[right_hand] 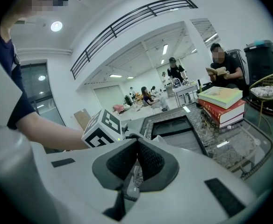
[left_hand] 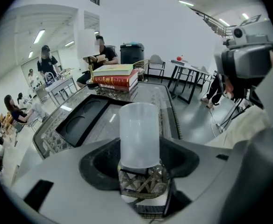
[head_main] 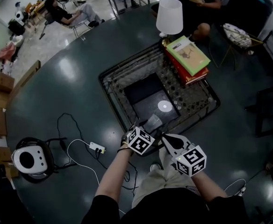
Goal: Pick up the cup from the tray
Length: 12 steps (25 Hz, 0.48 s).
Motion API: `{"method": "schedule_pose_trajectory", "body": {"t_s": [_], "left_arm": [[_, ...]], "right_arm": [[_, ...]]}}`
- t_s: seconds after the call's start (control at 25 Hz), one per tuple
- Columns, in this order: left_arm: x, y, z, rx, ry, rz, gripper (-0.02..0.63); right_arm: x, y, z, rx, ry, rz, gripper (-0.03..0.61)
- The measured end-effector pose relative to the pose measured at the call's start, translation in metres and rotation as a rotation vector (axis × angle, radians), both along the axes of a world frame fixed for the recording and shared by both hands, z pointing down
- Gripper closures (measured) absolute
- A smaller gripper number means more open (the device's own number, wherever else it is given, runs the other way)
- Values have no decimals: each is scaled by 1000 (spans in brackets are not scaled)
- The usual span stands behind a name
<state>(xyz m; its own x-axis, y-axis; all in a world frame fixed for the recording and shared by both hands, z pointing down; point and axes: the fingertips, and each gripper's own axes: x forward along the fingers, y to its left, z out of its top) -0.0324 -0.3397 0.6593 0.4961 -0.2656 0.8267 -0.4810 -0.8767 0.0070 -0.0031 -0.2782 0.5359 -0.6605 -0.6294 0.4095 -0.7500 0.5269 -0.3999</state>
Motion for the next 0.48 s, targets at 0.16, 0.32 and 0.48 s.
{"method": "schedule_pose_trajectory", "body": {"t_s": [0.16,0.32,0.48], "left_arm": [[-5,15,-14,12,37,-43,353],[-5,31,-36,22,117,-107,353],[-3,46,-63,74,199,-155,353]], "right_arm": [[-4,9,-9,26,-3,-2,566],[-4,21,-16,43,1,-2,566],[-1,32,-21,58,2,15,566]]}}
